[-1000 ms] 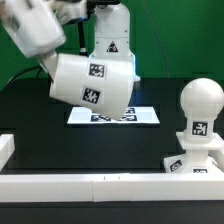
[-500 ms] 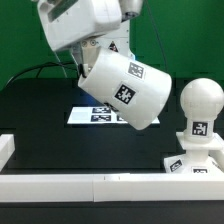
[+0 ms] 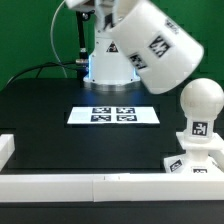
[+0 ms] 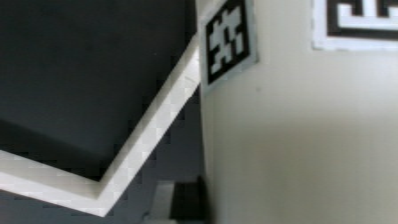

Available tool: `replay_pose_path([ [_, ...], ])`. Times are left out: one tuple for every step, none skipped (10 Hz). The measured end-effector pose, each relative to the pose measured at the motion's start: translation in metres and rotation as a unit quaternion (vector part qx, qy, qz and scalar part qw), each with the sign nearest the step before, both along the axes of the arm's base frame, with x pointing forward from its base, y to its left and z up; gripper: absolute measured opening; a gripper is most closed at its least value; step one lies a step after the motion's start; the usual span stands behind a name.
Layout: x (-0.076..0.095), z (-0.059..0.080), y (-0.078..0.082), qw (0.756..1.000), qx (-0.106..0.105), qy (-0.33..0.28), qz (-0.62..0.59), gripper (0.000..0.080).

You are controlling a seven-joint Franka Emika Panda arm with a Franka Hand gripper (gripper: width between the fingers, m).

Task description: Assemble lamp

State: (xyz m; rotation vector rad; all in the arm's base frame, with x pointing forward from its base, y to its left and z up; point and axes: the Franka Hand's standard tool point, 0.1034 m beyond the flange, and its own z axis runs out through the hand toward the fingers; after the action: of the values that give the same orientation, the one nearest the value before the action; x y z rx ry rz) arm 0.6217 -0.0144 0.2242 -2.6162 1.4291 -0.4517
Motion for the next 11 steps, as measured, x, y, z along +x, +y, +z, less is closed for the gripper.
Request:
replay_pose_path([
  [-0.001,-0.004,0.031,0.999,-0.009,-0.025,-0.029,0.0051],
  [-0.004,-0.009,0.045,0.999,-0.015,-0.031,-0.020,0.0051],
  [-0.003,-0.010,0.050,0.999,-0.016,-0.035,-0.021,0.0051],
  [-0.004,-0.011,0.052,0.999,-0.015,-0.034,-0.019,0.0051],
  [-0.005,-0.012,0.053,1.000,-0.018,-0.026,-0.004,0.0051],
  [-0.008,-0.014,0.055,0.999,-0.031,-0.002,0.024,0.0051],
  [-0.012,-0.016,0.057,0.998,-0.043,0.017,0.048,0.0051],
  [-0.014,-0.021,0.060,0.995,-0.058,0.030,0.073,0.0051],
  [-0.017,-0.031,0.061,0.992,-0.070,0.038,0.096,0.0051],
  [-0.019,-0.039,0.064,0.991,-0.075,0.045,0.105,0.0051],
  [-0.018,-0.037,0.065,0.992,-0.066,0.043,0.098,0.0051],
])
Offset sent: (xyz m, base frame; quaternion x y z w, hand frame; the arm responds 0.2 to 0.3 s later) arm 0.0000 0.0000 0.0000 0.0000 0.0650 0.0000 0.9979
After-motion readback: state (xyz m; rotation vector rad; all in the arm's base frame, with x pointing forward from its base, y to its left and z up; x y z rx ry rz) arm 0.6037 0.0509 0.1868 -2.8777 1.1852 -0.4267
